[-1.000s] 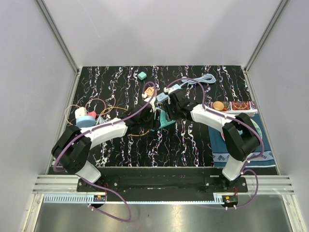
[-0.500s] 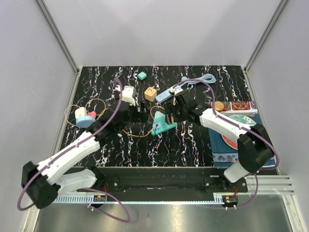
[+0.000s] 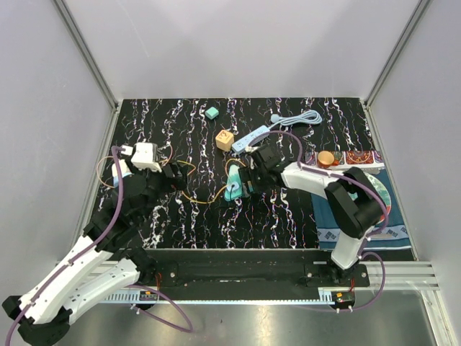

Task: Insert the plug
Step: Move the socket to the center of the board.

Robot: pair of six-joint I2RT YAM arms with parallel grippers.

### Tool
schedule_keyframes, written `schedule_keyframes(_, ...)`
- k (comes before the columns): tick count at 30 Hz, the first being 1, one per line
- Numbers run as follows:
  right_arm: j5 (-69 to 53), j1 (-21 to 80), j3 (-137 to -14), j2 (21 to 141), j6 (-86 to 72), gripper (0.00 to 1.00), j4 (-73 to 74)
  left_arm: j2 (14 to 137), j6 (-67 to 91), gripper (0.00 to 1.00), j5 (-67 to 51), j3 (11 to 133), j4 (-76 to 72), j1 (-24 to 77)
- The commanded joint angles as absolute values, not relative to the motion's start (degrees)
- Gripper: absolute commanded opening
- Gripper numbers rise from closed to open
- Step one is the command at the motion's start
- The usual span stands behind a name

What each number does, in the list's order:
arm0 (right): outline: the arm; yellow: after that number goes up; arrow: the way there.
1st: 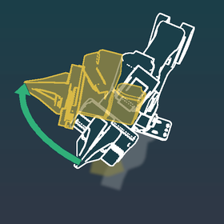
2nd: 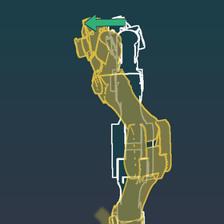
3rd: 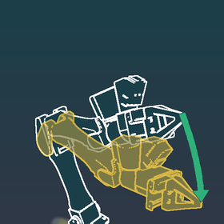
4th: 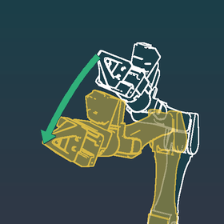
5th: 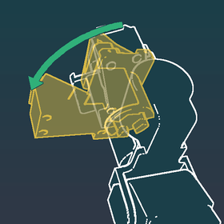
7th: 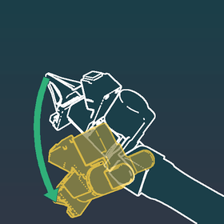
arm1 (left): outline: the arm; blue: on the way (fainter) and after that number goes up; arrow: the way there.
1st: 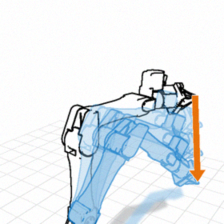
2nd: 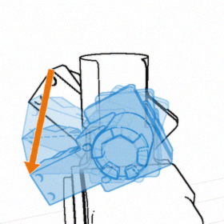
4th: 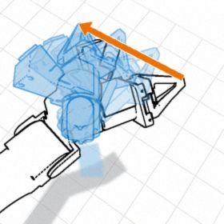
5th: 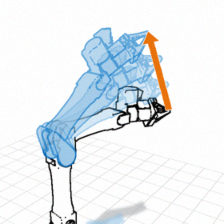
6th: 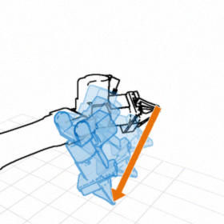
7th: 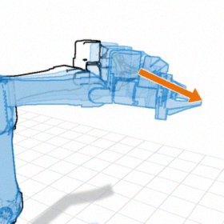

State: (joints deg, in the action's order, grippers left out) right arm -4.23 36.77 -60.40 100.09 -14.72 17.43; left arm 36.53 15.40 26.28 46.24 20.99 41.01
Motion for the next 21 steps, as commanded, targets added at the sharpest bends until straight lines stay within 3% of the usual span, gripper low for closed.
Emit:
schedule_keyframes(1,-6.33,41.21,-69.06,104.75,-17.39,0.82,13.54,33.67,12.4,0.96,31.9,45.18,20.92,40.69)
schedule_keyframes(13,-7.12,49.04,-104.74,126.21,-19.08,0.82,15.73,31.55,11.43,0.97,33.13,43.77,20.3,40.78)
schedule_keyframes(21,-2.21,48.08,-96.87,113.57,-10.91,0.88,18.89,31.64,10.46,0.98,31.47,44.73,21.0,40.78)
